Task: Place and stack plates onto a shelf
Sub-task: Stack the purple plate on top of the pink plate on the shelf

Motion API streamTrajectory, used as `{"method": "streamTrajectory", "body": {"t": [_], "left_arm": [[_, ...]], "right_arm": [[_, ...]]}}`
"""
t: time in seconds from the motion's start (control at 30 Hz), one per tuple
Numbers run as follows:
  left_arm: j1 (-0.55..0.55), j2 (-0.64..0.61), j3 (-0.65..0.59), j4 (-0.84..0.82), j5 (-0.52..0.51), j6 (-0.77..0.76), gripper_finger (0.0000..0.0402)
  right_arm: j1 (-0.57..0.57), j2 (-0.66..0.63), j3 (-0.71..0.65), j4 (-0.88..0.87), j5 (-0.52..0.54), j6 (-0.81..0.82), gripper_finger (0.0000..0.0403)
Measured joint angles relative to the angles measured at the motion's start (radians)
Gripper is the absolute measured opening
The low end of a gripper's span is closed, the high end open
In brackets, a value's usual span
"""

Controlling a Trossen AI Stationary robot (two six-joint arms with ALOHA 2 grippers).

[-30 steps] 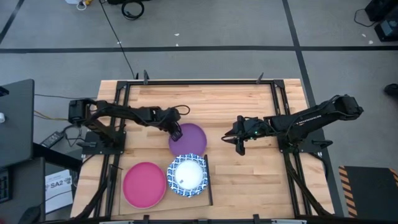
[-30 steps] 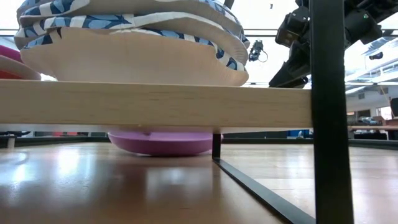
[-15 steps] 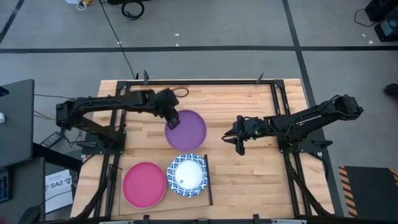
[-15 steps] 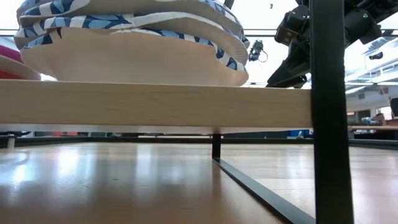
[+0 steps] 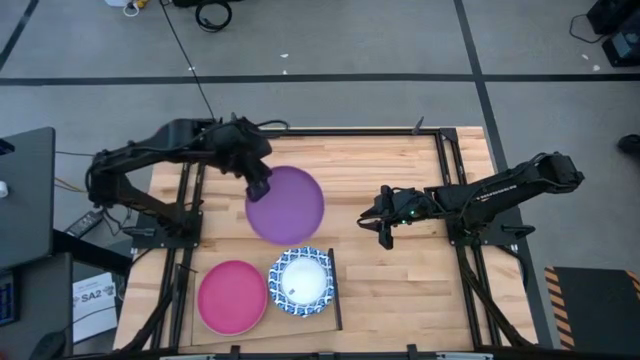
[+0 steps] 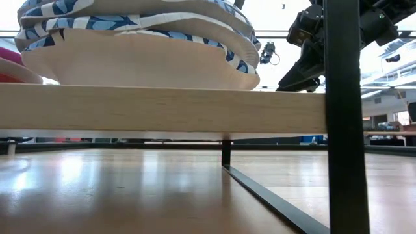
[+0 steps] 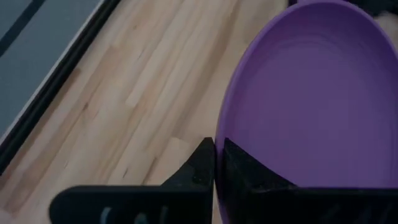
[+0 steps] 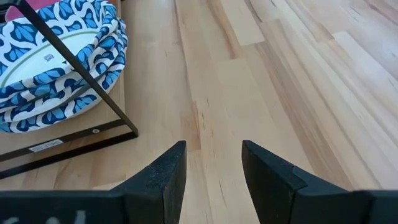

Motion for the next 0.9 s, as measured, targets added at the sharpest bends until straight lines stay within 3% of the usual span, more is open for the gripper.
{"method": "streamTrajectory", "body": {"t": [0.2, 0.47, 0.9], "left_arm": [[-0.103, 0.0, 0.094, -0.135, 0.002, -0.044, 0.0016], [-0.286, 0.0, 0.101, -0.262, 0.024, -0.129, 0.0016], [-0.602, 0.006, 0.101, -0.297, 0.025, -0.271, 0.0016]], "right_arm": [[0.0, 0.0, 0.0, 0.009, 0.0, 0.0, 0.0161], [0.0, 0.0, 0.0, 0.016, 0.0, 0.0, 0.0161], [0.0, 0.0, 0.0, 0.019, 0.0, -0.002, 0.0161]]}}
